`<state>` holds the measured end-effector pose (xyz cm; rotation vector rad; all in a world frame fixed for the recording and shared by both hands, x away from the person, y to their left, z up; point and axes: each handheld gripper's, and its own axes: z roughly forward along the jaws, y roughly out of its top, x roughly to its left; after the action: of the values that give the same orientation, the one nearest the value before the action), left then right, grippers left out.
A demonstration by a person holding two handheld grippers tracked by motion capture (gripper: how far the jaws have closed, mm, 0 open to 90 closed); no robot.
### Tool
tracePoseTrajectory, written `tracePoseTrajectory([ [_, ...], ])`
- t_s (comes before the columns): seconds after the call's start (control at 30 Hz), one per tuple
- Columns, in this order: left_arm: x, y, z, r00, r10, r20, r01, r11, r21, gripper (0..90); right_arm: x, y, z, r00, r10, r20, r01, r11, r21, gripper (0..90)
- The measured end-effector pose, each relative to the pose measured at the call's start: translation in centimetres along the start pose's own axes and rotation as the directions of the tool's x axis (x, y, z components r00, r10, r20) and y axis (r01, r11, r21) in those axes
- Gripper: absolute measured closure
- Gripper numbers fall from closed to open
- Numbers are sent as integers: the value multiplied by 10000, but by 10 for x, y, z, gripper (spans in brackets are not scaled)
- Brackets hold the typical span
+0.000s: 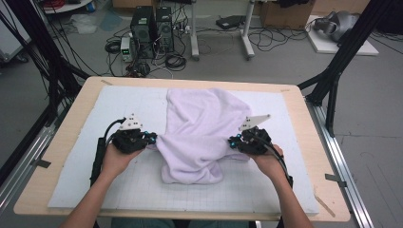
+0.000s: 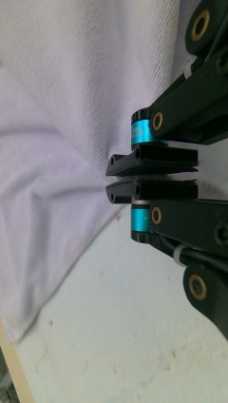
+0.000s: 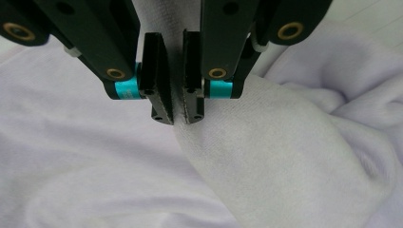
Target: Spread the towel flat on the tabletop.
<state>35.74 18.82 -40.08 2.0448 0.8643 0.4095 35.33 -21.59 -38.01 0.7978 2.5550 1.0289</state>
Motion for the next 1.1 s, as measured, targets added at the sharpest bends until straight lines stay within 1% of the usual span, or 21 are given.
tracePoseTrajectory([
  [0.03, 5, 1, 5, 9999, -95, -106, 96, 9999, 46, 850, -5, 2, 6, 10000, 31, 65, -32, 9999, 140, 831],
  [0.07, 8, 0, 12, 9994, -302, -182, 303, 9995, 83, 850, -11, 3, 13, 9999, 130, 86, -133, 9995, 275, 831],
  [0.1, 11, 0, 19, 9991, -390, -188, 396, 9986, 344, 849, -17, 3, 21, 9996, 271, 123, -275, 9987, 417, 831],
  [0.17, 13, -3, 31, 9991, -387, -152, 396, 9968, 694, 845, -25, -1, 38, 9987, 493, 150, -504, 9949, 871, 828],
  [0.2, 14, -4, 33, 9992, -389, -106, 397, 9957, 841, 838, -27, -3, 46, 9982, 576, 161, -590, 9930, 1023, 821],
  [0.23, 13, -4, 34, 9991, -416, -53, 419, 9953, 875, 822, -29, -5, 50, 9976, 673, 129, -683, 9920, 1062, 808],
  [0.27, 13, -4, 33, 9990, -452, -19, 452, 9952, 870, 797, -31, -5, 51, 9967, 800, 100, -806, 9923, 937, 791],
  [0.33, 12, -3, 27, 9992, -401, 39, 397, 9961, 792, 731, -31, -5, 48, 9964, 837, 122, -844, 9934, 782, 725],
  [0.4, 10, 0, 16, 9989, -456, 135, 451, 9983, 360, 697, -29, -5, 40, 9966, 817, 98, -821, 9946, 630, 685],
  [0.47, 6, 2, 5, 9990, -382, 248, 381, 9993, 52, 662, -24, -5, 27, 9972, 745, 47, -746, 9971, 115, 663],
  [0.5, 3, 3, 1, 9992, -283, 267, 284, 9996, -13, 653, -21, -6, 20, 9973, 732, 55, -731, 9973, -79, 654],
  [0.6, -7, 4, -8, 9986, 25, 526, -23, 10000, -40, 625, -9, -8, 3, 9985, 538, 135, -529, 9969, -577, 635],
  [0.7, -22, 3, -13, 9953, 453, 853, -460, 9989, 67, 603, 3, -9, -11, 9997, 197, 155, -182, 9954, -938, 610],
  [0.77, -33, -1, -14, 9914, 708, 1097, -707, 9975, -54, 598, 13, -13, -17, 10000, 70, -38, -74, 9926, -1213, 604],
  [0.8, -37, -4, -13, 9893, 754, 1249, -764, 9971, 27, 598, 19, -16, -18, 9997, -71, -240, 39, 9913, -1316, 604],
  [0.87, -45, -10, -10, 9856, 844, 1467, -878, 9960, 167, 592, 30, -23, -16, 9985, -325, -431, 268, 9916, -1262, 604],
  [0.97, -56, -19, -4, 9781, 761, 1939, -836, 9960, 311, 569, 43, -32, -8, 9952, -512, -837, 423, 9935, -1052, 597],
  [1.0, -58, -21, -3, 9743, 794, 2109, -894, 9952, 387, 552, 46, -34, -5, 9935, -526, -1005, 424, 9940, -1012, 587],
  [1.03, -62, -23, 1, 9649, 686, 2535, -830, 9955, 466, 536, 49, -36, -3, 9925, -526, -1106, 416, 9941, -998, 577],
  [1.07, -64, -25, 2, 9588, 655, 2765, -820, 9954, 485, 524, 52, -38, 1, 9916, -552, -1168, 450, 9950, -888, 565],
  [1.1, -68, -26, 5, 9523, 813, 2940, -1016, 9933, 543, 520, 54, -39, 4, 9904, -581, -1256, 482, 9956, -803, 560],
])
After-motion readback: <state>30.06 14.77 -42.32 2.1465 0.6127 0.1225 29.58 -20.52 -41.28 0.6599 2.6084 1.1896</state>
